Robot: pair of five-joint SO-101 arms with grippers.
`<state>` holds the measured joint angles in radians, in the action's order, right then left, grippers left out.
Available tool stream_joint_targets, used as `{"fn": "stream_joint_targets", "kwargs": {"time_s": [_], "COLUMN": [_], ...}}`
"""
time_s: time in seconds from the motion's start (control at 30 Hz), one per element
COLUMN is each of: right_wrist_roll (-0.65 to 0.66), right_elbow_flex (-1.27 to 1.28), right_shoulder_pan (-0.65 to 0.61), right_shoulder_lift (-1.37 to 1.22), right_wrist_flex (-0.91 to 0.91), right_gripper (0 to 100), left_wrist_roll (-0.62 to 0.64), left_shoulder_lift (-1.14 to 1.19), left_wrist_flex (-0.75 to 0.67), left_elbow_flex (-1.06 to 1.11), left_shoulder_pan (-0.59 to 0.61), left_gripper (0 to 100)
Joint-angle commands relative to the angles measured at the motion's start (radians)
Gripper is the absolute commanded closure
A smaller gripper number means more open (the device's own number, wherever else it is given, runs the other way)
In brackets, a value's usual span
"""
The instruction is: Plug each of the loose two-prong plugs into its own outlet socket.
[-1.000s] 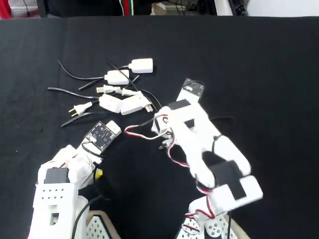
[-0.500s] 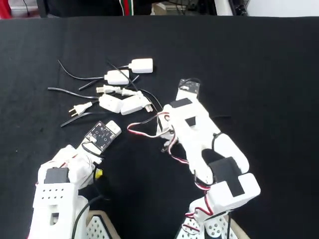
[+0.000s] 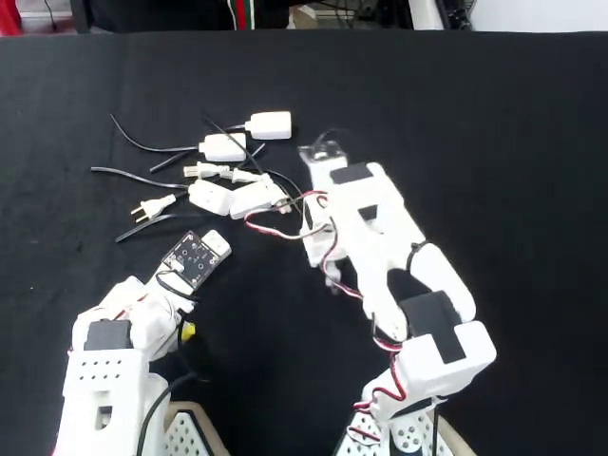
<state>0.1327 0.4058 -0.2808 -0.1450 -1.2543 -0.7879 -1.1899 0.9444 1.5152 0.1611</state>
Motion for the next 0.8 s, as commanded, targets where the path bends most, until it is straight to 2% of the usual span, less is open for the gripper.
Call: {"fn": "stream_joint_targets", "kwargs": {"time_s": [0.0, 0.13, 0.23, 0.43, 0.77], "right_wrist_roll": [0.319, 0.6, 0.73, 0.743, 0.741], "right_elbow_flex": [-0.045, -0.044, -0.042, 0.002, -0.002], "right_shoulder_pan": [0.044, 0.115, 0.13, 0.126, 0.124], "right_shoulder_lift": [0.007, 0.005, 0.005, 0.004, -0.038], "right_wrist_flex": [-0.006, -0.026, -0.068, -0.094, -0.121], "right_gripper": [98.4, 98.4, 96.5, 82.8, 82.2], "left_wrist_roll": [-0.009, -0.009, -0.009, -0.009, -0.009], "left_shoulder_lift": [-0.009, -0.009, -0.009, -0.009, -0.009], "left_wrist_flex": [-0.011, -0.011, -0.011, -0.011, -0.011], "left_elbow_flex": [0.002, 0.002, 0.002, 0.002, 0.002], "left_shoulder_pan": [-0.01, -0.01, -0.01, -0.01, -0.008], "left_gripper": [73, 73, 73, 73, 73]}}
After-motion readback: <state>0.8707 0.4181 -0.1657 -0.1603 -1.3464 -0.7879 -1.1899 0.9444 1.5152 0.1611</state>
